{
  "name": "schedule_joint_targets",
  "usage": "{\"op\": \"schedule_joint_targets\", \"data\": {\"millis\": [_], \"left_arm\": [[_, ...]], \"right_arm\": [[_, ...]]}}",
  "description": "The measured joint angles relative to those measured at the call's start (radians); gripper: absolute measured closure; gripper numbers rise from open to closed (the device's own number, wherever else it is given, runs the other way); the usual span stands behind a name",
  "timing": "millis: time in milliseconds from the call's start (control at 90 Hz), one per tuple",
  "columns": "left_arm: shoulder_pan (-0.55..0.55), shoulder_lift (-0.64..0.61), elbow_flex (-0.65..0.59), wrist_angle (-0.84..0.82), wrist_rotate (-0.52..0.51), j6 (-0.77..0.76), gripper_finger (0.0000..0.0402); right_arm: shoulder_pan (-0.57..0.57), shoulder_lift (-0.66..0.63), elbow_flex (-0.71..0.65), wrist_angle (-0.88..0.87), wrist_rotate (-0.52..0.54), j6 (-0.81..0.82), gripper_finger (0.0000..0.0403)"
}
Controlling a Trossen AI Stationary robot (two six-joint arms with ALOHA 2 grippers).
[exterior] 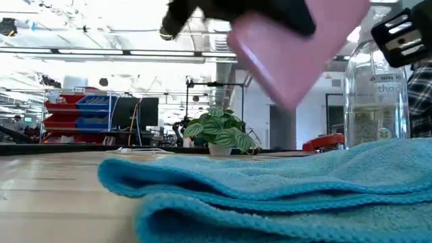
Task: Apply microfiber cloth
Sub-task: Wipe the back and front of the pink cellphone with the blue microfiber cloth
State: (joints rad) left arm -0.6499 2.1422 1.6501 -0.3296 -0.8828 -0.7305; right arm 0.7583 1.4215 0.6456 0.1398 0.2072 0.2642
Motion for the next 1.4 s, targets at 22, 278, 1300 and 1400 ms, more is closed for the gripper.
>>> {"op": "schedule_joint_targets", "data": {"millis": [22,278,1300,1400], "left_arm": [[-0.006,0.0,0.0,-0.006,0.015,-0.014,0.0397],[-0.038,0.0,0.0,-0.331,0.096,-0.401,0.0398],[0.097,-0.018,0.039,-0.501,0.306,-0.476,0.0397],[0.096,-0.013,0.024,-0.482,0.383,-0.488,0.0397]], "right_arm": [[0.001,0.019,0.0,0.026,0.0,0.0,0.0256],[-0.054,0.126,0.001,-0.028,0.002,0.096,0.0206],[-0.162,0.401,0.002,0.436,0.201,0.18,0.0397],[-0.151,0.398,0.002,0.44,0.225,0.176,0.0401]]}}
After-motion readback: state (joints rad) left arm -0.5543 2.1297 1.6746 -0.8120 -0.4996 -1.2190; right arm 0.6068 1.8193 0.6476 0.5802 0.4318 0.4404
